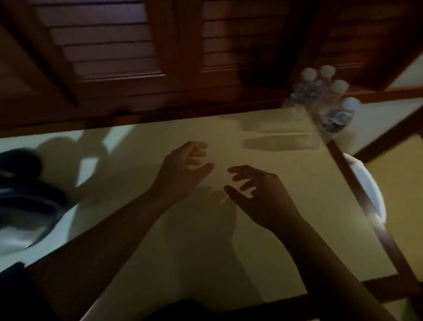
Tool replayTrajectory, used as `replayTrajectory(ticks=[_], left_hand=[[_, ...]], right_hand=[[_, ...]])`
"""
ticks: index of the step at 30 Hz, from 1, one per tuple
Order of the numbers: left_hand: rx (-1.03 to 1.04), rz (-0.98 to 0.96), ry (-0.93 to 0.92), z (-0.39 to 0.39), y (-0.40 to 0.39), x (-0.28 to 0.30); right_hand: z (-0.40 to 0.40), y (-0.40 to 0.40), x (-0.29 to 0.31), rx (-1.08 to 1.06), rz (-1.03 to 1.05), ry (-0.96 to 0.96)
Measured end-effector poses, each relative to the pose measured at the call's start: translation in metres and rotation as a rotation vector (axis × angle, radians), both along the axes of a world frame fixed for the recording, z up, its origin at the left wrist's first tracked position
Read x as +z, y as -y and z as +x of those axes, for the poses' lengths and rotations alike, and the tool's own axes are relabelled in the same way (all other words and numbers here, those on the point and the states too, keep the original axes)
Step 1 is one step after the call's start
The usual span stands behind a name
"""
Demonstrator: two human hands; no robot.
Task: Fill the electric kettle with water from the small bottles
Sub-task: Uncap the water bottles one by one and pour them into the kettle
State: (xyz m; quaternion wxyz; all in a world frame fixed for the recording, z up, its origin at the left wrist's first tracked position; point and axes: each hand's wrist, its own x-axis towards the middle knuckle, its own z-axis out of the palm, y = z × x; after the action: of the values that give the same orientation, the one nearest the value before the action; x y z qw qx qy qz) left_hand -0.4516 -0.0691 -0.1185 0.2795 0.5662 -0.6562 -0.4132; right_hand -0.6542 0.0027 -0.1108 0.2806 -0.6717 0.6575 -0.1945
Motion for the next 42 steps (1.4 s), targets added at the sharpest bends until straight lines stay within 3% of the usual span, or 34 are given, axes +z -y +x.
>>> replayTrajectory(ticks=[3,10,15,22,30,34,38,42], left_hand=[[0.073,0.121,-0.088,0.085,-0.057,0.001],[0.340,0.171,-0.145,0.259,-0.169,0.005],[0.451,0.136,-0.068,0.370,-0.226,0.013],[0.577,0.009,-0.016,0.514,-0.240,0.020],[0.753,-0.229,-0.116,0.588,-0.206,0.049],[0.606,-0.314,0.037,0.617,-0.167,0.060],[0.428,-0.265,-0.053,0.629,-0.142,0.052],[0.431,-0.239,-0.193,0.637,-0.139,0.035]], right_hand=[[0.066,-0.006,0.003,0.167,0.065,0.137],[0.234,-0.032,-0.007,0.392,0.148,0.327],[0.351,-0.058,-0.020,0.431,0.223,0.431],[0.508,-0.083,-0.025,0.477,0.262,0.516],[0.608,-0.081,-0.027,0.252,-0.020,0.508],[0.630,-0.073,-0.023,0.100,-0.126,0.541],[0.641,-0.067,-0.018,0.114,-0.154,0.550],[0.651,-0.072,-0.021,0.148,-0.117,0.573]])
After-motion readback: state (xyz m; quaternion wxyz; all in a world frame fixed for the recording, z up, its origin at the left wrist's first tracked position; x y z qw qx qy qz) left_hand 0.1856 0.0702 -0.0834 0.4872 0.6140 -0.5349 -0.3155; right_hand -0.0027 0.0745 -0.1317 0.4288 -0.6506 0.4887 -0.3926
